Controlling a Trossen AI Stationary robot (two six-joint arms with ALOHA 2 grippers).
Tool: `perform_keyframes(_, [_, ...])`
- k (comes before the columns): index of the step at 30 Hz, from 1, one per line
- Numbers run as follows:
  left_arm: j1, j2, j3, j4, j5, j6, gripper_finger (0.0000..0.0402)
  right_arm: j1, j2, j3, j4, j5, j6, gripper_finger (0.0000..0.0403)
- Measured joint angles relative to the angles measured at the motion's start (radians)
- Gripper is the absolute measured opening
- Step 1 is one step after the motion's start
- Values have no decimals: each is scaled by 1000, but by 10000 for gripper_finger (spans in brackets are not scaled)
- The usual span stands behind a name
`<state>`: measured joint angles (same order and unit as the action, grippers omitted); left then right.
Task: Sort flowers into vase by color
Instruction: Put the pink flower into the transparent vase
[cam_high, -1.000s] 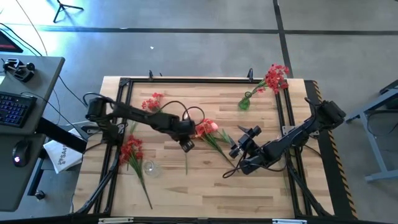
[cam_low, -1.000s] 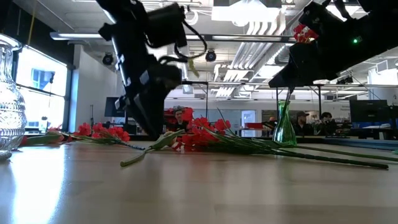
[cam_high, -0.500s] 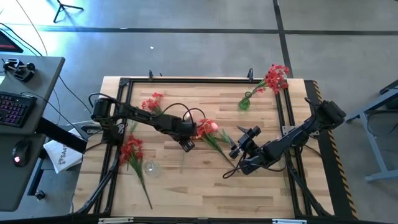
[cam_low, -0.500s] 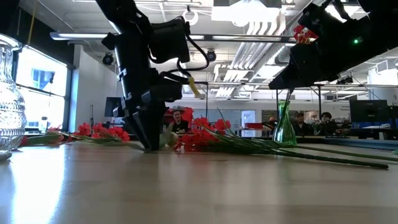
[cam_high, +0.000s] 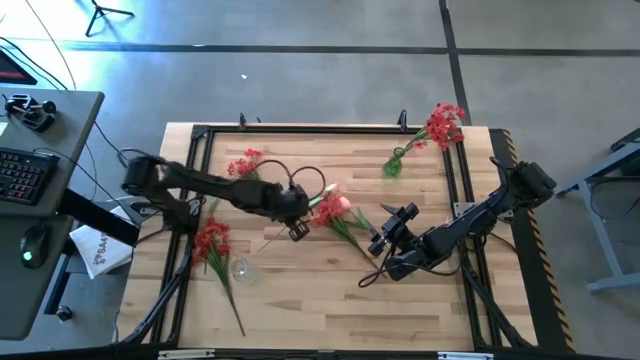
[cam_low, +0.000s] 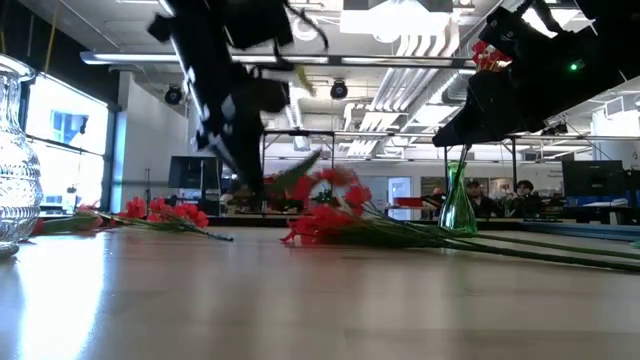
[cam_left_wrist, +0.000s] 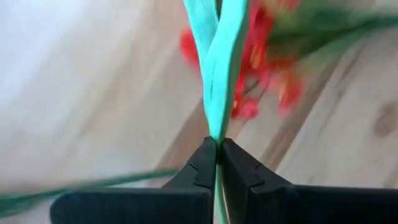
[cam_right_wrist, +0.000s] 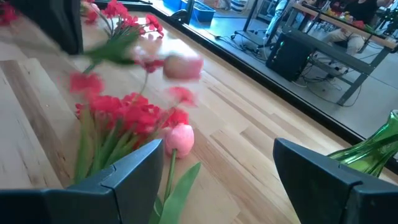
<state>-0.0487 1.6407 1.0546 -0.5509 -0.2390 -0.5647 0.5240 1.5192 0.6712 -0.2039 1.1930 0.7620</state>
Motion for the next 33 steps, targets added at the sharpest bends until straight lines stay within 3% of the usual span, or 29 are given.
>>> perform_keyframes(5, [-116,-186,0,43,-216,22,1,0,0,0,2,0,0,298])
perform_keyframes(11, [-368,-367,0,96,-496,55,0,0,0,0,3,0,6,298])
perform_keyframes(16, [-623,-433,0,169,-666,231,0,0,0,0,12,6,7,298])
perform_keyframes(20, [-785,-442,0,178,-817,270,0,0,0,0,26,7,7,298])
perform_keyframes(27, [-959,-468,-102,152,-1232,132,0,0,0,0,52,27,7,298])
perform_keyframes(33, [-1000,-530,-211,153,-1300,-59,0,0,0,0,68,29,7,298])
